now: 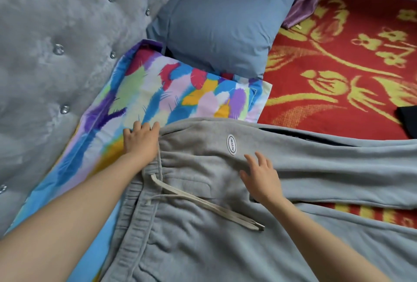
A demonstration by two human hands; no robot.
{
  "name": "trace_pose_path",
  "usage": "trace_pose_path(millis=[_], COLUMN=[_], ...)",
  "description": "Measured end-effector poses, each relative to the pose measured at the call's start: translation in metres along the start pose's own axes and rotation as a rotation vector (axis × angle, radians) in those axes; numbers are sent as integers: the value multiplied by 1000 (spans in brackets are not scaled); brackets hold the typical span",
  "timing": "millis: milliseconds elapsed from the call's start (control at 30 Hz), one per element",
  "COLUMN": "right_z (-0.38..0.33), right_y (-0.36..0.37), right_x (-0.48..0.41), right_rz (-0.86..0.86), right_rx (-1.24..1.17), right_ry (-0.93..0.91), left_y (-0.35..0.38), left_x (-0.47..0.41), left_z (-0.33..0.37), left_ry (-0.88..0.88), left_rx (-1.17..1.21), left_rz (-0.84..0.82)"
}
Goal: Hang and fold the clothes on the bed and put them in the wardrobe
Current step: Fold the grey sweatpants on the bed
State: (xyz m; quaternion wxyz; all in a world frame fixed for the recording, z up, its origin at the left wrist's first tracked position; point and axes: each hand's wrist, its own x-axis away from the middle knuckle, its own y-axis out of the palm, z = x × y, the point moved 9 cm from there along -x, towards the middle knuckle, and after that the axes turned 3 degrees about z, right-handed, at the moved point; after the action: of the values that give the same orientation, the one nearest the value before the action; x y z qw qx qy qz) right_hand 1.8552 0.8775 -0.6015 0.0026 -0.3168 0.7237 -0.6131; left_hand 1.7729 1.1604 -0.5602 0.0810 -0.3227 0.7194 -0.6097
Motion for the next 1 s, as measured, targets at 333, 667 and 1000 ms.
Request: trace_pose_path(millis=[333,667,1000], right_z=[-26,4,18], right_y=[-42,-15,40], right_x=[21,80,220], right_rz=[339,213,279], right_rx=[71,339,244], right_ry=[-189,-429,-825], left_y=[-55,-16,33], left_x=[152,230,288], left_z=[11,-12,-38], left_ry=[433,515,547], left_rx=[304,317,268], left_rz=[634,620,565])
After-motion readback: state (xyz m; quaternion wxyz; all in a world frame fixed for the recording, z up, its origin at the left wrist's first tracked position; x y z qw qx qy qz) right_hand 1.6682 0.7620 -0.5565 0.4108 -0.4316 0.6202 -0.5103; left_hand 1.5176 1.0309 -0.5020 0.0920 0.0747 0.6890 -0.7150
